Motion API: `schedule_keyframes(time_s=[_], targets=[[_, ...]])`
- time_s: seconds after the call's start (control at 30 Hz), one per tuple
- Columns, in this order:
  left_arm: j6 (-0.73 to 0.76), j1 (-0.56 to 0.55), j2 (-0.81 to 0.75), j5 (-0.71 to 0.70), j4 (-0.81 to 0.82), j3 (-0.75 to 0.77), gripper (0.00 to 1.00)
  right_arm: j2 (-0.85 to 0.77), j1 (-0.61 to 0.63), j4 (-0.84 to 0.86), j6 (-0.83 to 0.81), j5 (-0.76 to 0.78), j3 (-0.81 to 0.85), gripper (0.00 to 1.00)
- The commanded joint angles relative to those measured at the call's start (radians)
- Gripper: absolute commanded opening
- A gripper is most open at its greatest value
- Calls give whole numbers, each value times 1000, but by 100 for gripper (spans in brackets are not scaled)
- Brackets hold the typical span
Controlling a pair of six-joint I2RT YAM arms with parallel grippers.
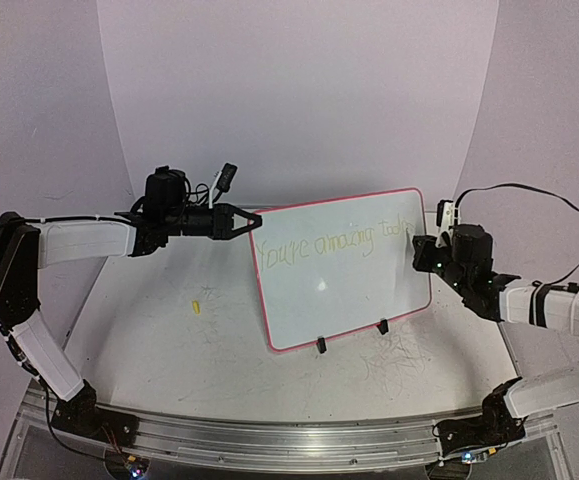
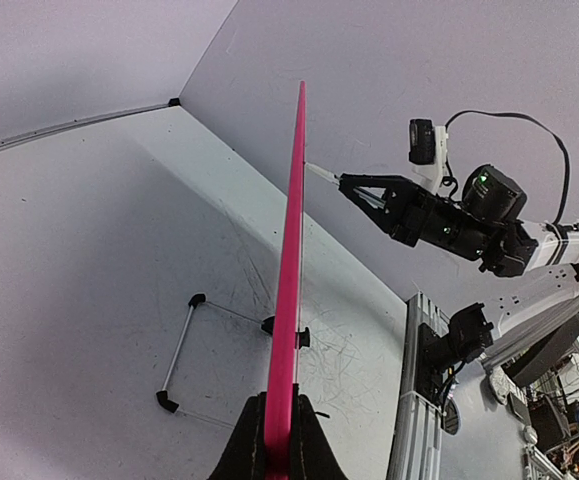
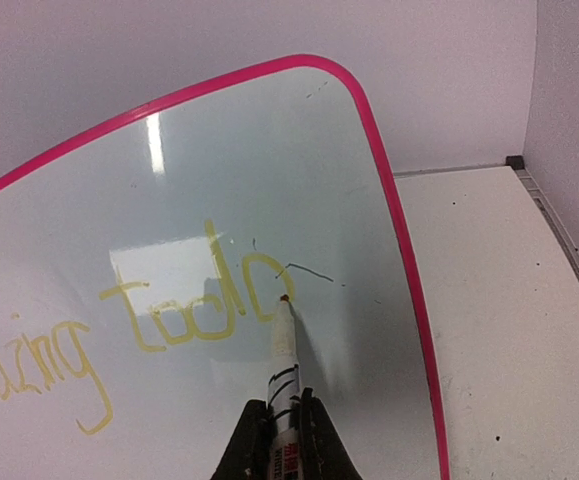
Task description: Write a sentence on the whiteboard
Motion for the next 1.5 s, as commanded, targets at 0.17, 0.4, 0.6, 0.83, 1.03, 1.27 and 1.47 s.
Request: schedule_keyframes(time_s=[0.17, 0.4, 0.6, 0.83, 1.03, 1.27, 1.47], targets=[[51, -18, -15, -29, -59, -5, 0, 29, -4, 37, -4, 13, 64, 0], [51, -18, -18, -29, -60, -5, 0, -5, -3, 12, 27, -9, -11, 0], [51, -19, -15, -29, -61, -4, 0, -21, -4, 7, 24, 11, -23, 0], [52, -20, -18, -31, -61, -6, 0, -57, -3, 2, 13, 22, 31, 0], [53, -20, -19, -30, -61, -5, 0, -67, -13, -8, -1, 25, 46, 0], [55, -20, -21, -33, -61, -8, 0, -15, -17, -3, -21, 30, 92, 0], [55, -20, -20, -30, -62, -8, 0, 22, -21, 10, -15, 24, 89, 0]])
